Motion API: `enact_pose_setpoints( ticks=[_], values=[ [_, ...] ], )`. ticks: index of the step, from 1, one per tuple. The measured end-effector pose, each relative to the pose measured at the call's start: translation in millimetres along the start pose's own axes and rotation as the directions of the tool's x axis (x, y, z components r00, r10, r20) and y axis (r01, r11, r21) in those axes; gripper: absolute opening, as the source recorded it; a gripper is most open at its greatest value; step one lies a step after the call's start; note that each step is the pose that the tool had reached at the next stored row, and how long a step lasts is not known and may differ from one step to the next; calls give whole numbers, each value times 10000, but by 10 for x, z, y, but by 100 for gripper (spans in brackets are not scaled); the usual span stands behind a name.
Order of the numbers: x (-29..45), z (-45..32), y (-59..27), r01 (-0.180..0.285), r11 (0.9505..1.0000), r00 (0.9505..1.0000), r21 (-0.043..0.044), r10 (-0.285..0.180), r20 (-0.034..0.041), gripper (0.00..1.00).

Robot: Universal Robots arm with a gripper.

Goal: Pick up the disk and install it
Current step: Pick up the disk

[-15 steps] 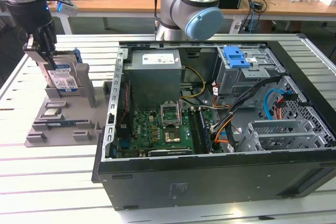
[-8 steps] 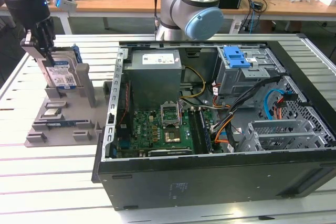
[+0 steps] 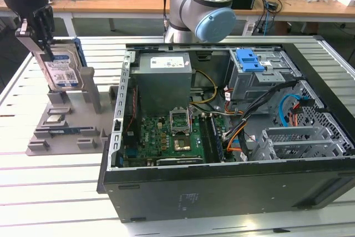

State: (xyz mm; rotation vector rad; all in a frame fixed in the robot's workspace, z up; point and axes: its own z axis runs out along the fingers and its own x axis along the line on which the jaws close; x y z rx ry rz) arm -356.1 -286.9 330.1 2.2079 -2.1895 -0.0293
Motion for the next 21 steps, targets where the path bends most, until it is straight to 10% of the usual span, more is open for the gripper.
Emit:
enact_pose_setpoints(
  ticks=[21],
  values=[
    [-35, -717, 25, 0, 10000, 10000, 0, 0, 0, 37]
  ],
)
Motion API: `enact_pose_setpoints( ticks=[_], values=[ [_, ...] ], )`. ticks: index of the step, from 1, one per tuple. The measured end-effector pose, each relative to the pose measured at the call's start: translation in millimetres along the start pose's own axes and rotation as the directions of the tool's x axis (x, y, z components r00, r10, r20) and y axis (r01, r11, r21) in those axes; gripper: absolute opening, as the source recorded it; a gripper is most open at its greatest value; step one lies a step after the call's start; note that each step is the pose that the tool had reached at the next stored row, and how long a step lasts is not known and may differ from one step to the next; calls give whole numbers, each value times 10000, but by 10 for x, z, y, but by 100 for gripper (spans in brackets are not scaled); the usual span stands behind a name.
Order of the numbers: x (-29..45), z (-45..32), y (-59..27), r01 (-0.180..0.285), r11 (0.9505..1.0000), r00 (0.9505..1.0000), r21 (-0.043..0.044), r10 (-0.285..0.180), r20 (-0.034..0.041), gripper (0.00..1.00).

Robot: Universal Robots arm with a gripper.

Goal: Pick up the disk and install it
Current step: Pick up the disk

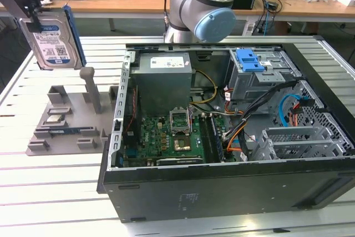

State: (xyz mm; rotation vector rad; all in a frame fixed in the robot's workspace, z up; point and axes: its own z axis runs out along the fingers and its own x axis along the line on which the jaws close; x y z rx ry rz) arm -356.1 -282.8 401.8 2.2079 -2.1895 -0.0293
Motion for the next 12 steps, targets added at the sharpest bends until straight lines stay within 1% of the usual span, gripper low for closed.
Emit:
enact_pose_setpoints(
  ticks=[1, 3, 12],
  values=[
    [-1, -22, 1, 0, 10000, 10000, -1, 0, 0, 37],
    [-8, -123, 5, -1, 10000, 10000, -1, 1, -1, 37],
    [-23, -345, 12, -1, 10000, 10000, 0, 1, 0, 37]
  ],
)
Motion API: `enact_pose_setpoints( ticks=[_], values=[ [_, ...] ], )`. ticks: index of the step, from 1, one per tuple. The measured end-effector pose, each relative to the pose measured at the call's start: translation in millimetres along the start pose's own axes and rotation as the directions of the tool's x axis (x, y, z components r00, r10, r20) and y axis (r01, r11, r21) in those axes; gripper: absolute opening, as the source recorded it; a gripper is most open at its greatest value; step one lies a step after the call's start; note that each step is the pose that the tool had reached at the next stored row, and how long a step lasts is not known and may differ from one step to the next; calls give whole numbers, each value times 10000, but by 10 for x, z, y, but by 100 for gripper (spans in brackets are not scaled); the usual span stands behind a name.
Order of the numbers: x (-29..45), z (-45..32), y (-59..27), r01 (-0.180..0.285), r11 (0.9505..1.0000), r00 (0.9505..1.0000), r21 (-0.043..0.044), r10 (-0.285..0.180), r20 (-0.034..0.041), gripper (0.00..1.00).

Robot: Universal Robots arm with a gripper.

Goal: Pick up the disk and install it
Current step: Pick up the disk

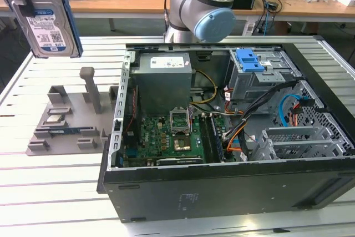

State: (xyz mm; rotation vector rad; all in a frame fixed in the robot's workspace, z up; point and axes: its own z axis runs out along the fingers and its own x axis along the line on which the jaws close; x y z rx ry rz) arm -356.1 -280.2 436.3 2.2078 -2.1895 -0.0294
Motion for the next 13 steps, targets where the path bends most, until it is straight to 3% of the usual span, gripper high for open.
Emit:
enact_pose_setpoints(
  ticks=[7, 9, 13],
  values=[
    [-13, -174, 6, 0, 10000, 10000, 0, 0, 0, 37],
    [-20, -273, 10, 0, 10000, 10000, 0, 0, 0, 37],
    [-28, -380, 13, 0, 10000, 10000, 0, 0, 0, 37]
  ],
)
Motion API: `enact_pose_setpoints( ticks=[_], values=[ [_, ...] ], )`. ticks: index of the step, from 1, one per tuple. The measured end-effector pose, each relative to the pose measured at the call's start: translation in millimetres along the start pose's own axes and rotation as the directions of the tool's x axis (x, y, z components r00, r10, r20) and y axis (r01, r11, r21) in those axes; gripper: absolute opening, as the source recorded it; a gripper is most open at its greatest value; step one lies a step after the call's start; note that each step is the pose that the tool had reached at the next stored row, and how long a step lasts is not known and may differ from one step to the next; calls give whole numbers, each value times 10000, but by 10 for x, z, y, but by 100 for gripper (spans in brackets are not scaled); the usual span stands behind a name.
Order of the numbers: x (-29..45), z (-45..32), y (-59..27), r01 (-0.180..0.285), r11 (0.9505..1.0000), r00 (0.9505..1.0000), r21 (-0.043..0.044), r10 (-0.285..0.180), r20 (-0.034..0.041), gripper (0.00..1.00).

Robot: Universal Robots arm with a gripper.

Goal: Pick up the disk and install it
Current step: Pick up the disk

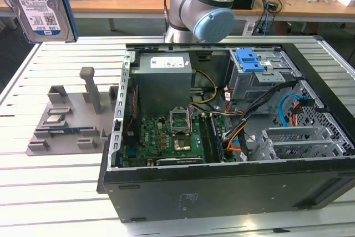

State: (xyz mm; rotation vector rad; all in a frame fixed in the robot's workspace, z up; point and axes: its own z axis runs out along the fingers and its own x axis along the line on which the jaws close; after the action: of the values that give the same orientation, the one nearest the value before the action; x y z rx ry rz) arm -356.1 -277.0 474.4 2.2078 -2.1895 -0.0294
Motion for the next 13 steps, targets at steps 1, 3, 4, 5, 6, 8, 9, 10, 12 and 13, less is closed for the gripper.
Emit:
enact_pose_setpoints(
  ticks=[1, 3, 4, 5, 6, 8, 9, 10, 12, 13],
  values=[
    [-3, -46, 2, 0, 10000, 10000, 1, 0, 0, 37],
    [-7, -103, 4, 0, 10000, 10000, 0, 0, -1, 37],
    [-8, -131, 5, 0, 10000, 10000, 0, 0, 0, 37],
    [-9, -155, 6, 0, 10000, 10000, 0, 0, 0, 37],
    [-11, -189, 7, 0, 10000, 10000, 2, 0, 0, 37],
    [-15, -272, 10, 0, 10000, 10000, 0, 0, 0, 37],
    [-16, -302, 11, 0, 10000, 10000, 0, 0, 0, 37],
    [-18, -330, 11, 0, 10000, 10000, 0, 0, 0, 37],
    [-21, -418, 15, 0, 10000, 10000, 0, 0, 0, 37],
    [-22, -440, 15, 0, 10000, 10000, 2, 0, 0, 37]
  ],
)
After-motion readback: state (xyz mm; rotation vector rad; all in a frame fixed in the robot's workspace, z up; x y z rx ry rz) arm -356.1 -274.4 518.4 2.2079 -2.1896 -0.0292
